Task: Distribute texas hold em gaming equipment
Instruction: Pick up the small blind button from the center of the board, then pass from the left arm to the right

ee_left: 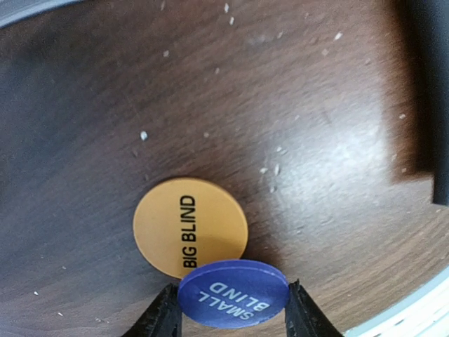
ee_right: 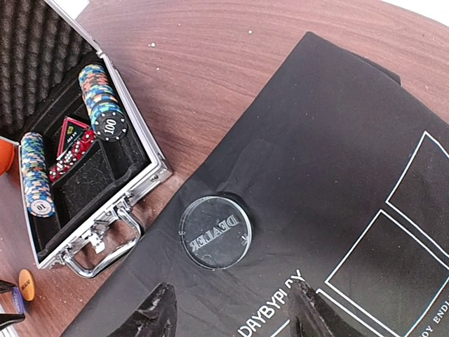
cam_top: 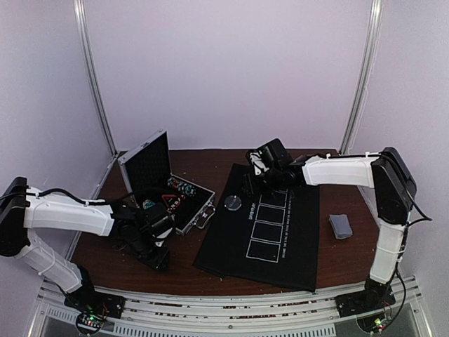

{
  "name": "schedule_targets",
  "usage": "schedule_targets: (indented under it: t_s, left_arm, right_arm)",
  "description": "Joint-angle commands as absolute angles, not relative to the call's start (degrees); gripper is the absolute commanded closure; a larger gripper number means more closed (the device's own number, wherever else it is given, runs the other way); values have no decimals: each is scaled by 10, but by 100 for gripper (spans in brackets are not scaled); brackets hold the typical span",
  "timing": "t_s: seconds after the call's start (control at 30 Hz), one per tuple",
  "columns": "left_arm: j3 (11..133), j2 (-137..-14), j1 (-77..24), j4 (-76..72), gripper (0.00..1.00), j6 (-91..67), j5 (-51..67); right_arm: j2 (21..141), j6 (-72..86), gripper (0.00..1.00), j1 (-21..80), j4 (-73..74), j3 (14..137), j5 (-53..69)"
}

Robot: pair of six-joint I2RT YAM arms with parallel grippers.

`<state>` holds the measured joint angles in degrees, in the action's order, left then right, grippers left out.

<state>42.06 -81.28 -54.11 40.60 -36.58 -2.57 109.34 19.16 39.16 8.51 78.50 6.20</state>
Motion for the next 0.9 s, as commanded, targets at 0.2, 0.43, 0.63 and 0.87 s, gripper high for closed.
schedule_targets:
  t_s: [0.2,0.43,0.63,0.87]
  left_arm:
    - [463,-799,-541,408,68,-347,-54]
    - [498,-798,-541,409,69,-317,-77]
    - [557,-795,-541,408,69,-269,-132]
    - [591,-780,-541,361,68,-206,-163]
  right_arm:
    - [1071,185,43,405,92,786,90]
    - [1068,188,43,418,83,790,135]
    - [1062,253,44,425,-24,751,292]
    - [1096,444,45,447,-303,692,419]
